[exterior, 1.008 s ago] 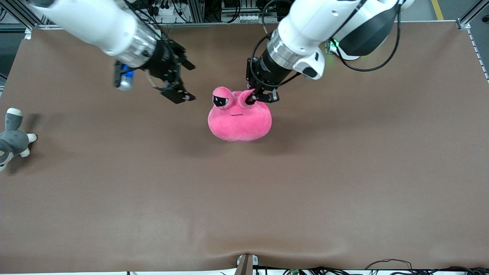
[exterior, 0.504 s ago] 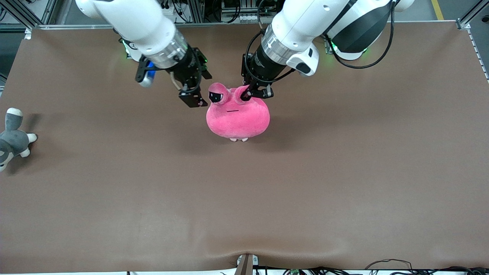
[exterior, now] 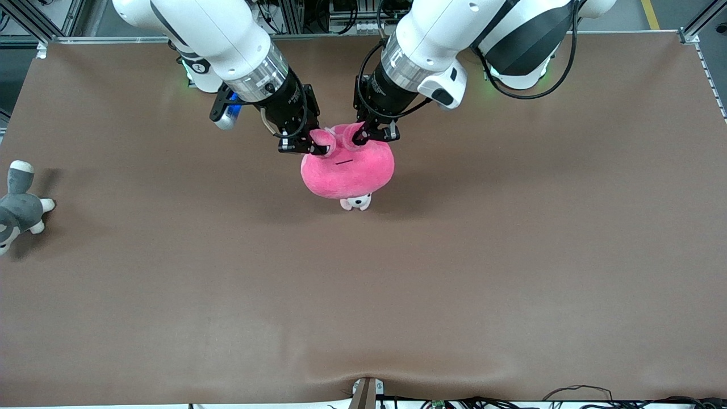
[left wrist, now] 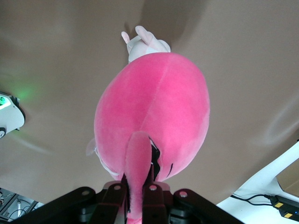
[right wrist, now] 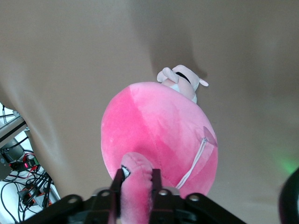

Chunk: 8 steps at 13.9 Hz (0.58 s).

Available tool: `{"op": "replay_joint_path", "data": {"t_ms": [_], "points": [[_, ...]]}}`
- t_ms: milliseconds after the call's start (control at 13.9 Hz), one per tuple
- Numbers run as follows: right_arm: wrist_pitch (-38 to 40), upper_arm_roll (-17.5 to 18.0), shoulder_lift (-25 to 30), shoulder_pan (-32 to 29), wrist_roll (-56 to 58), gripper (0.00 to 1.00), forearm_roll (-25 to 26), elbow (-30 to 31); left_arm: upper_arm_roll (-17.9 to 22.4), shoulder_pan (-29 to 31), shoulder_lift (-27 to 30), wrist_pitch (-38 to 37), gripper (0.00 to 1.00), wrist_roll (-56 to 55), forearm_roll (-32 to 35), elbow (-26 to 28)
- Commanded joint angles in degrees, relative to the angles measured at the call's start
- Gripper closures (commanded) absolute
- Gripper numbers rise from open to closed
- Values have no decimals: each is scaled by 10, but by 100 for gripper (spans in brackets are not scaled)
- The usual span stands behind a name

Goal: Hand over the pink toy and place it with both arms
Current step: 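Grasp the pink toy with the right gripper beside the left gripper, then open the left gripper while the right gripper carries the pink toy away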

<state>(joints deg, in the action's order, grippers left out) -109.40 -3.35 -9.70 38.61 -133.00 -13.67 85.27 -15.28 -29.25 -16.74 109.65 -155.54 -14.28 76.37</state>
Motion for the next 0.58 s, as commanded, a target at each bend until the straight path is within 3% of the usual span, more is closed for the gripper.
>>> {"op": "replay_joint_path", "data": {"t_ms": [0,144,504], "points": [[5,-7,0,-10,-16,100,11,-12,-1,-5,-3,-6,96,-26,-8,-11],[10,-7,7,-47,-16,100,11,-12,-1,-3,-2,-19,0,-22,-6,-11],[29,-9,13,-123,71,100,10,-40,14,33,21,-113,0,73,5,-12]]}}
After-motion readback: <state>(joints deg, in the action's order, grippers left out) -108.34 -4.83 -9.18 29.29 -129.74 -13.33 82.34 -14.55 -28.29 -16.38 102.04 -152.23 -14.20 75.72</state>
